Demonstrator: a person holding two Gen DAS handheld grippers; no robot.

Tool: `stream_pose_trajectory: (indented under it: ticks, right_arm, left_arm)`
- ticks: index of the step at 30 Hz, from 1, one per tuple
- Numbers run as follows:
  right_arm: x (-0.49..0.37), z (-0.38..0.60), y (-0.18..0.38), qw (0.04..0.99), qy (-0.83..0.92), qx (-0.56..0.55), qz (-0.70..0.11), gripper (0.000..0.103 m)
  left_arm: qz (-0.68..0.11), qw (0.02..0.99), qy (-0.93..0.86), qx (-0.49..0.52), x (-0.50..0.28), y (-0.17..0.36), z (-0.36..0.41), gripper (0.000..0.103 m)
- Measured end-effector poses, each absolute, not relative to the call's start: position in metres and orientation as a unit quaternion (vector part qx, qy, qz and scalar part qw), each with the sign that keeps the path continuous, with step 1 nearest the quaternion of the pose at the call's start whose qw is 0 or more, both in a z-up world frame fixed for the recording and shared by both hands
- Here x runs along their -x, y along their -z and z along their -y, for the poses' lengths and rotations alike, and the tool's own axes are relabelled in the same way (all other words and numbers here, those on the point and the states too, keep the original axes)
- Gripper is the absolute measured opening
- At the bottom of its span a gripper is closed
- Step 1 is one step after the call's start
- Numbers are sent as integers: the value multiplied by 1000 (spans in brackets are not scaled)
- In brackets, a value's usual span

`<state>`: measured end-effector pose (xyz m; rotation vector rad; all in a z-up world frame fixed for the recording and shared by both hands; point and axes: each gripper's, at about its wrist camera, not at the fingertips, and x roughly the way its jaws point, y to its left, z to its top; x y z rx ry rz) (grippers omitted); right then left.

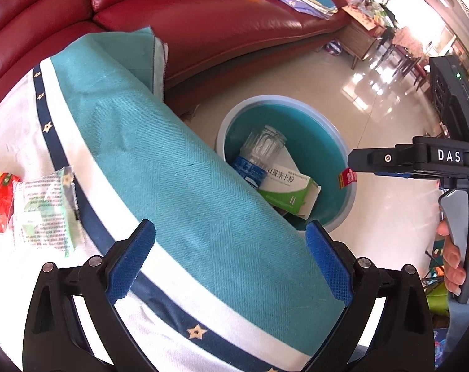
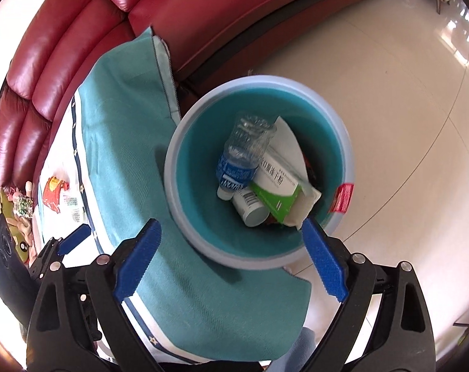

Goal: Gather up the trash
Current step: 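Move both tools back over the table toward the snack bag and packet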

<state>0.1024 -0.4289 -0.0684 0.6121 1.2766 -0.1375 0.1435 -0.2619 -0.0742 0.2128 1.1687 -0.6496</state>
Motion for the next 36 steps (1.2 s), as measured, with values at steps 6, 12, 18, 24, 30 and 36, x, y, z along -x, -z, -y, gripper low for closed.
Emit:
stream_pose_trajectory:
  ticks: [6,12,18,24,30,36]
  right_arm:
    - [-99,404,54,763,53,-268,-586,88]
    - [-106,371,41,769,42,-244,-589,88]
    - [-126,321,33,775,12,-200,-600,88]
    - [-157,262,41,767,-32,-168,-619,91]
    - [-184,209,51,757,-68,-154,-632,91]
    - [-227,152,62,756,-102,-102,-638,91]
  left_arm:
    - [-532,787,298,-89,-135,63,238,98]
    - [-523,799,285,-84,-127,52,207,98]
    - [-523,809,264,-54,-127,49,160,98]
    - [-530,817,226,-27,-134,54,105,99]
    - [-529,828,186,11,-144,62,46,99]
    - [-532,832,153,31,-161,70,-1,99]
